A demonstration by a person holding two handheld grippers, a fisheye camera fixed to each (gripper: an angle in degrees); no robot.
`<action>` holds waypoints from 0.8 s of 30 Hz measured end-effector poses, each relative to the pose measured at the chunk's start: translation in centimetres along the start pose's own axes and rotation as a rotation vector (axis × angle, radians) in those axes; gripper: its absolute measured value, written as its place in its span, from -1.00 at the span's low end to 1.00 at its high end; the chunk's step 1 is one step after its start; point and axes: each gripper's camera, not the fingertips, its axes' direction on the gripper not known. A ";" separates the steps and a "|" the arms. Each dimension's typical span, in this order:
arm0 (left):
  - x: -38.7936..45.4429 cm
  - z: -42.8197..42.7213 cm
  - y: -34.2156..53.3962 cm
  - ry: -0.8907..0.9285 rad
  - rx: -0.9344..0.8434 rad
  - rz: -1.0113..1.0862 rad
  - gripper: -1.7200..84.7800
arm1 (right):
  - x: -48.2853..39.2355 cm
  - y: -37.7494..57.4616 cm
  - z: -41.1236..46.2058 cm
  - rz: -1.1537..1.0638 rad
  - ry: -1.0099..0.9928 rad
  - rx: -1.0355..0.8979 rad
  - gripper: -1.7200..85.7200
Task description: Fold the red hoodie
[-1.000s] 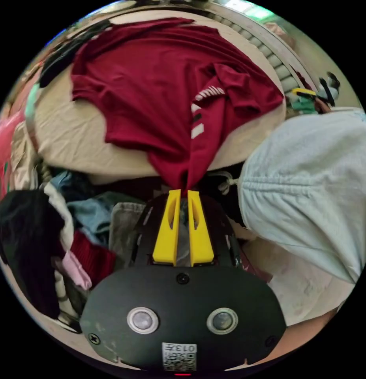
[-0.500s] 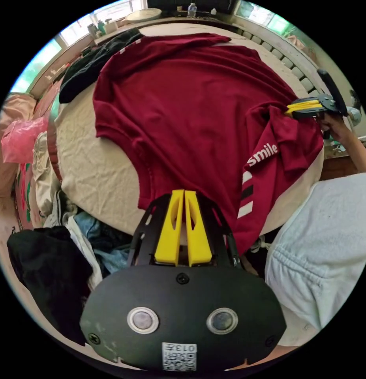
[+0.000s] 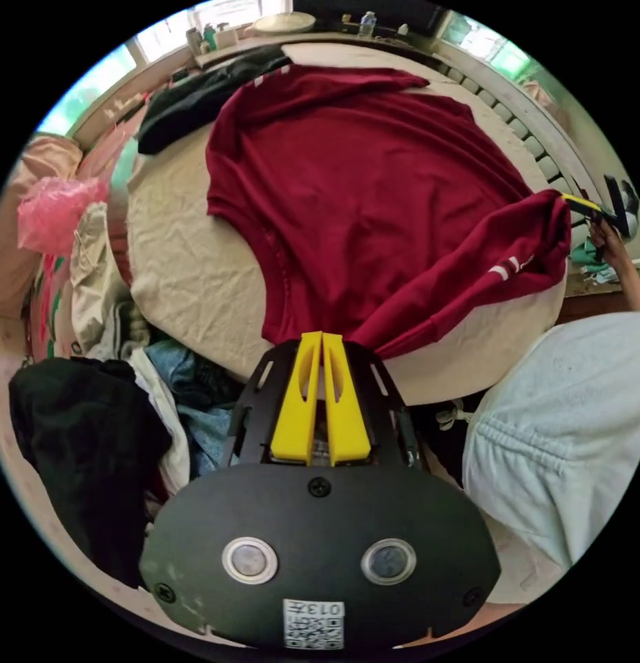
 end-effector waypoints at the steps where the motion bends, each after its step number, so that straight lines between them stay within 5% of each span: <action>1: 0.4 -1.5 0.4 -0.005 0.066 0.043 -0.87 | -0.5 0.0 -0.1 -0.022 0.024 0.000 -0.94; 4: 1.9 -4.7 1.2 0.082 0.232 0.199 -0.70 | -2.5 -0.3 0.0 -0.103 0.115 -0.002 -0.94; 9: 6.5 -4.8 -0.2 0.172 0.189 0.484 -0.64 | -4.5 -1.9 -1.4 -0.176 0.084 0.086 -0.94; 11: 10.3 -2.3 -1.3 0.066 0.078 0.648 -0.67 | -4.5 -2.8 -2.2 -0.166 0.043 0.110 -0.94; 13: 12.1 0.5 -2.0 -0.060 -0.057 0.707 -0.91 | -4.3 -3.6 -2.8 -0.148 0.011 0.120 -0.93; 15: 12.1 1.4 -2.3 -0.077 -0.107 0.697 -0.93 | -4.1 -4.6 -3.2 -0.156 -0.011 0.136 -0.93; 20: 1.8 -1.6 -0.7 0.412 0.066 0.352 -0.96 | -4.1 -8.9 -1.7 -0.165 -0.034 0.223 -0.89; 24: -5.9 -1.6 3.0 0.610 0.169 0.117 -0.96 | -2.6 -10.7 1.0 -0.100 -0.206 0.167 -0.87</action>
